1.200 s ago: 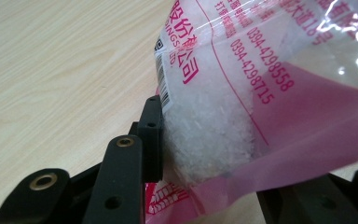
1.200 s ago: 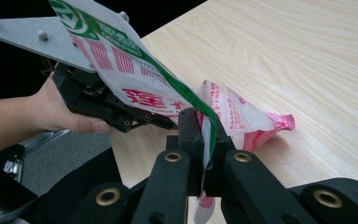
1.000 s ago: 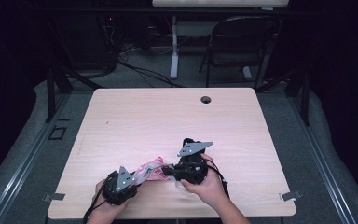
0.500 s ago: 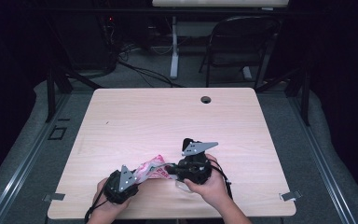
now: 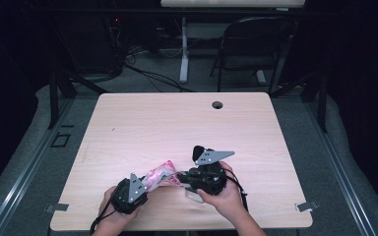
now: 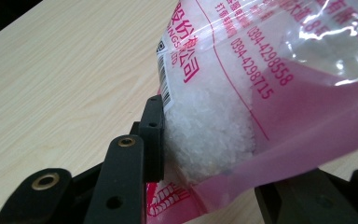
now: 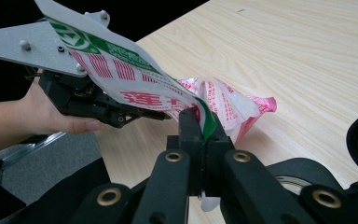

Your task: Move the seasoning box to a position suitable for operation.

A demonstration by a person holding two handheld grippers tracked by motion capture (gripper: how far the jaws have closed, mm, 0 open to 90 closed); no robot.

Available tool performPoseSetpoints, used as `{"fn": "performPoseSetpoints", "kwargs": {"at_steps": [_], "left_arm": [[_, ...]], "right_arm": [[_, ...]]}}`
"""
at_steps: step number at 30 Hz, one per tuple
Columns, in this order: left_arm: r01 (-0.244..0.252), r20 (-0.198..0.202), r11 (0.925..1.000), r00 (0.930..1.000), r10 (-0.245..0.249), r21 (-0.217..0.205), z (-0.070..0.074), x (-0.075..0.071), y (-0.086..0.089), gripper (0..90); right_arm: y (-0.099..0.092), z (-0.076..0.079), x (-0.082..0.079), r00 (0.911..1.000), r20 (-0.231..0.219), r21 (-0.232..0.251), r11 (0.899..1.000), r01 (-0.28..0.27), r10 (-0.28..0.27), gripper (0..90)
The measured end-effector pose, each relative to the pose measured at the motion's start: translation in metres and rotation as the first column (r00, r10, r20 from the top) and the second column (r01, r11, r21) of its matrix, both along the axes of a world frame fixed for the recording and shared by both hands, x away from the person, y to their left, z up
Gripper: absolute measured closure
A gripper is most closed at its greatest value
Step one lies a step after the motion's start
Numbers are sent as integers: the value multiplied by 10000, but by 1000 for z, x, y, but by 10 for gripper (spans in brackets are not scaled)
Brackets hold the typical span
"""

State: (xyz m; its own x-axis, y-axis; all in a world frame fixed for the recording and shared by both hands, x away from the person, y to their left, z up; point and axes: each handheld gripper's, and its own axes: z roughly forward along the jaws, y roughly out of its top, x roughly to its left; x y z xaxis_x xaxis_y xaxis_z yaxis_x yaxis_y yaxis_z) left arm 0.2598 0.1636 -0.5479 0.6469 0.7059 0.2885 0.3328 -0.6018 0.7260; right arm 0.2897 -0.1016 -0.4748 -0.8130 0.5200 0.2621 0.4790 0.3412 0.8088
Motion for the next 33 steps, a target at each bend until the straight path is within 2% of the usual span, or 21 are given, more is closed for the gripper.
{"fn": "performPoseSetpoints", "kwargs": {"at_steps": [7, 16, 26, 33], "left_arm": [[-43, -10, 10000, 10000, 43, 88, 1, 0, 0, 647], [-69, 256, 9996, 9997, 62, 263, 4, 0, -2, 648], [-83, 350, 9989, 9994, 67, 462, 8, 1, -5, 649], [-128, 721, 9975, 9974, 77, 701, 13, 4, -11, 650]], "right_arm": [[0, 0, 1, 10000, 0, -36, 10000, -20, 20, 900], [-2, 1, 2, 10000, -31, 54, 10000, 50, -50, 900], [-6, 2, 3, 9999, -11, 130, 9999, 100, -100, 900], [-11, 4, 5, 9996, -59, 281, 9992, 281, -279, 900]]}}
